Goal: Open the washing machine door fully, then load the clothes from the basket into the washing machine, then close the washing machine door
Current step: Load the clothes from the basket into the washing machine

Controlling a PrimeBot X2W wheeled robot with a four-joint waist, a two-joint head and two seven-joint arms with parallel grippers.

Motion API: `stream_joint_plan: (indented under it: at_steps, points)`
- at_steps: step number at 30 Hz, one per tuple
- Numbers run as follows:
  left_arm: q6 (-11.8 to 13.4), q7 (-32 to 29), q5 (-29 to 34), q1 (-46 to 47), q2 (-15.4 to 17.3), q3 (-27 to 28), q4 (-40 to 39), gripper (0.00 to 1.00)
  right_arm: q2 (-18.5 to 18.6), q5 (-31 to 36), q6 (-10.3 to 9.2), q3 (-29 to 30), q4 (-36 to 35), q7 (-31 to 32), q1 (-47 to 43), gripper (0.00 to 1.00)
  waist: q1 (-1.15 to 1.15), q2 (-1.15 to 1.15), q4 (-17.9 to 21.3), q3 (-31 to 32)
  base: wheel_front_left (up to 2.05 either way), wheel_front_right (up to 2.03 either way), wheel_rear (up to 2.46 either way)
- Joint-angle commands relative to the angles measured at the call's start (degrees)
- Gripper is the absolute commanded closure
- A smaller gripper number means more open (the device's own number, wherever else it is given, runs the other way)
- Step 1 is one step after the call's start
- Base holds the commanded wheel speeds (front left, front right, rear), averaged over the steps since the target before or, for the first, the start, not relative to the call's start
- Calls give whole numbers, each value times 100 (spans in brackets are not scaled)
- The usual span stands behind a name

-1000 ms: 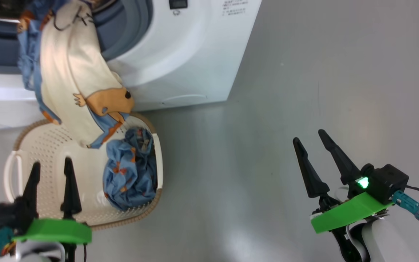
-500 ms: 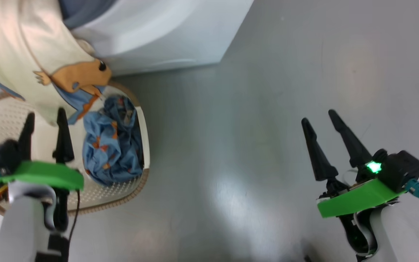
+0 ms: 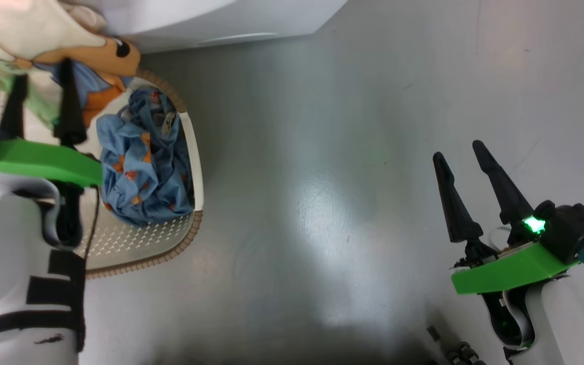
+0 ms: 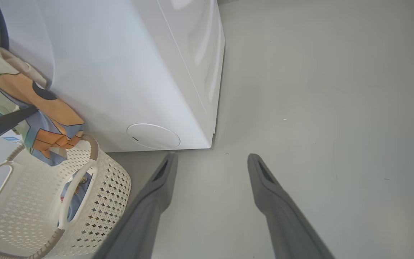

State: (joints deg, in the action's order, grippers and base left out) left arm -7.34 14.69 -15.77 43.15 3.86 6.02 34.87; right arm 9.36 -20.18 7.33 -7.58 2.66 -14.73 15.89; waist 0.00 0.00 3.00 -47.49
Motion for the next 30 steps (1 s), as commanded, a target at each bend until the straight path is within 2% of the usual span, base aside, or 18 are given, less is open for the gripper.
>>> stream_joint_plan:
  at_steps: [1,2,3,10,22,25,30]
  points:
    - [-13,30,-55,-38,265,200,-72,0,14,59,16,-118,-115,-27,-81,0,0,0,-33,-71,0,0,0]
    - [-13,30,-35,-16,290,197,-69,1,6,66,16,-130,-103,-27,-73,0,0,0,-30,-65,0,0,0]
    - [-13,30,-56,16,334,229,-88,100,-9,69,16,-156,-76,-27,-51,0,0,0,-25,-39,0,0,0]
    - [-13,30,-49,-254,368,103,-344,100,-17,49,16,-174,18,-27,-19,0,0,0,-36,245,0,0,0]
    - [-14,30,526,-1258,176,307,-1965,100,-83,-120,16,-291,275,-27,-108,0,0,0,-84,1121,0,0,0]
    - [-14,30,587,-1265,231,301,-2120,100,-112,-157,16,-329,320,-27,-144,0,0,0,-73,1251,0,0,0]
    - [-14,30,609,-836,546,176,-1972,100,-148,-197,16,-387,365,-27,-144,0,0,0,-22,1283,0,0,0]
